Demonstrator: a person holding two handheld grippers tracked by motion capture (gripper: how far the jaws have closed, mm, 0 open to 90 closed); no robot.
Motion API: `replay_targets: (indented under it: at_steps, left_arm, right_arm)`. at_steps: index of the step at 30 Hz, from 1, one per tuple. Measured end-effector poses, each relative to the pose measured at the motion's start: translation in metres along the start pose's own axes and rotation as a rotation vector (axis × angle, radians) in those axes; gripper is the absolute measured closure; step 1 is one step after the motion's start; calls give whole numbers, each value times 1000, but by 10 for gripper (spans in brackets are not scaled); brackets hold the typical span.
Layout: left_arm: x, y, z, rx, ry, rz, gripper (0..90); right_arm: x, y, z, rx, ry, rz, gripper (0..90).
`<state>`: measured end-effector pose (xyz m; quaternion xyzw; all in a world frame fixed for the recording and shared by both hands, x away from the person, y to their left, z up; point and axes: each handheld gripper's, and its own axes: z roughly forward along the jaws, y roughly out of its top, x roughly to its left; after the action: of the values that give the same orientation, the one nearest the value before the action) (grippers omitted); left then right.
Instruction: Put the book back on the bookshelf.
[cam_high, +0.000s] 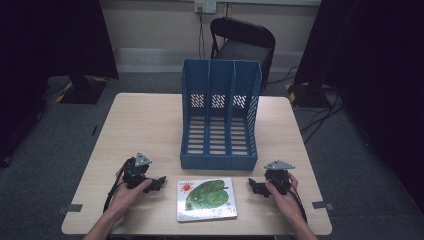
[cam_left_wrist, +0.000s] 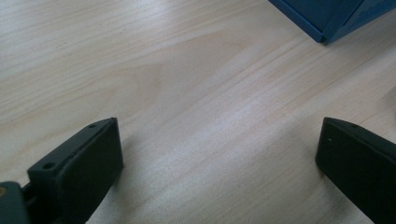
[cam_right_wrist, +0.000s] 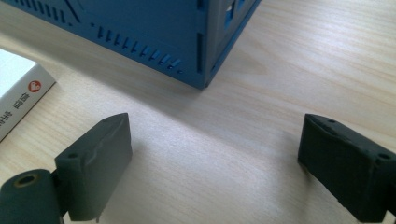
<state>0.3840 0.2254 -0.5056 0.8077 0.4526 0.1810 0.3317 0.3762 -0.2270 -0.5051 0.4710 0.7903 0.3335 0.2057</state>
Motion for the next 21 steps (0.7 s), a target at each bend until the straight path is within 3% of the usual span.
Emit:
replay_targets:
  at_steps: [7, 9, 12, 15, 21]
  left_arm:
    - [-1, 3, 1, 12, 0, -4, 16]
    - [-1, 3, -1, 10, 3, -11, 53]
    - [-1, 3, -5, 5, 1, -8, 179]
    - [-1, 3, -7, 21, 2, 3, 169]
    - [-4, 4, -22, -45, -40, -11, 183]
  right_arm:
    - [-3, -1, -1, -6, 7, 0, 90]
    - [-4, -2, -1, -12, 10, -3, 91]
    - [-4, -2, -2, -1, 8, 4, 102]
    - [-5, -2, -4, 8, 11, 3, 113]
    - [0, -2, -11, 22, 35, -18, 169]
